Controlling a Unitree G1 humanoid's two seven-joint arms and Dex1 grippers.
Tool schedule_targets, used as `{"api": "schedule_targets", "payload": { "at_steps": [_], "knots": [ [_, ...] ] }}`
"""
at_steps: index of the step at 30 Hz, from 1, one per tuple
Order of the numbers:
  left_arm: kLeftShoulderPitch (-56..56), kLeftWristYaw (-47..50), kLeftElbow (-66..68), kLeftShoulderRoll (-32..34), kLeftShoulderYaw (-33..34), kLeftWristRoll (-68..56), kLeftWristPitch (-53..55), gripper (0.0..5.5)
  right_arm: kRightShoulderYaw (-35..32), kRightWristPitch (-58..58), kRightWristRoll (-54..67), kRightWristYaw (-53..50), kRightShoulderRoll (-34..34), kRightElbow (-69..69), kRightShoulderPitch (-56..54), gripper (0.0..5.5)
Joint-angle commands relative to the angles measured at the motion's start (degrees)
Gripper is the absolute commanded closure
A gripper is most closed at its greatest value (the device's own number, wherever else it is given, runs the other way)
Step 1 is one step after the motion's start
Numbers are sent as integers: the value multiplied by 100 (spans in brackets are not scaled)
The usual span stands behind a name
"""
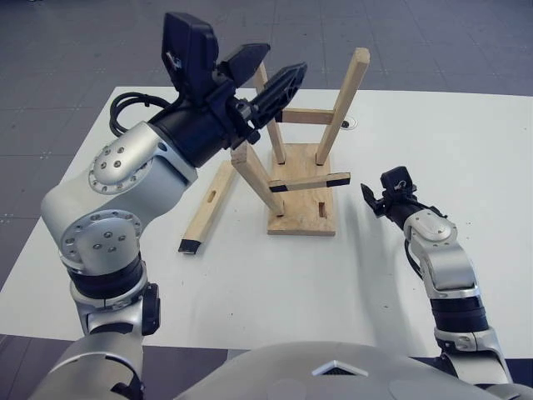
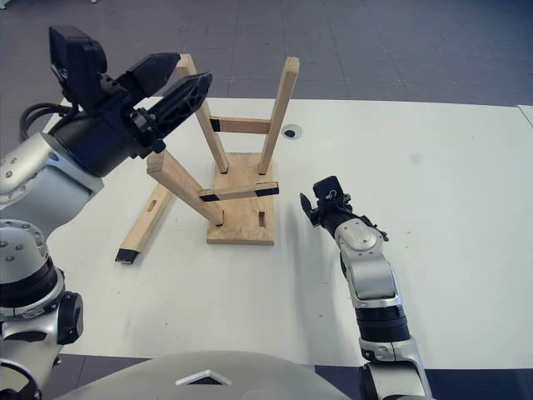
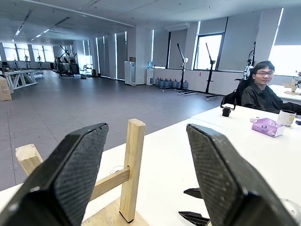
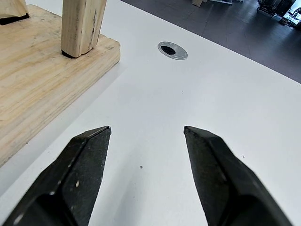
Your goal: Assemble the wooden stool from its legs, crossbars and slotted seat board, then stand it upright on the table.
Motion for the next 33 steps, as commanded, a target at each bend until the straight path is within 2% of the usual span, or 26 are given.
{"api": "schedule_targets", "payload": {
  "at_steps": [1,5,8,9,12,14,16,18,24,28,31,33],
  "knots": [
    [-787,239,13,121,316,-389,53,240,90,54,-32,51,-73,-20,-122,263],
    [-2016,685,358,358,883,-1068,-101,240,125,34,-38,54,-92,-13,-98,263],
    [-2207,893,468,447,936,-1497,-57,240,156,40,-38,35,-76,-62,-32,263],
    [-1860,933,439,357,849,-1519,-37,240,177,35,-41,28,-68,-87,10,263],
    [125,933,250,-142,263,-1610,43,240,224,-6,-42,31,-66,-92,76,263],
    [1483,686,355,-313,-291,-1312,98,240,248,-18,-42,28,-52,-86,64,263],
    [2153,485,632,-215,-666,-667,48,240,244,-23,-37,32,-62,-82,58,263],
    [1908,498,727,-156,-464,-631,-85,240,203,-21,-25,31,-98,-83,82,263],
    [-251,403,1064,402,473,-785,-463,240,259,28,-27,-3,-56,-141,193,263],
    [-1257,313,1207,529,967,-835,-797,240,242,34,-17,18,-101,-131,207,263],
    [-1109,188,1172,654,1312,-805,-916,240,241,41,-8,48,-124,-125,156,263],
    [382,-302,946,958,1587,-163,-962,240,190,60,24,55,-134,-159,104,263]
  ]
}}
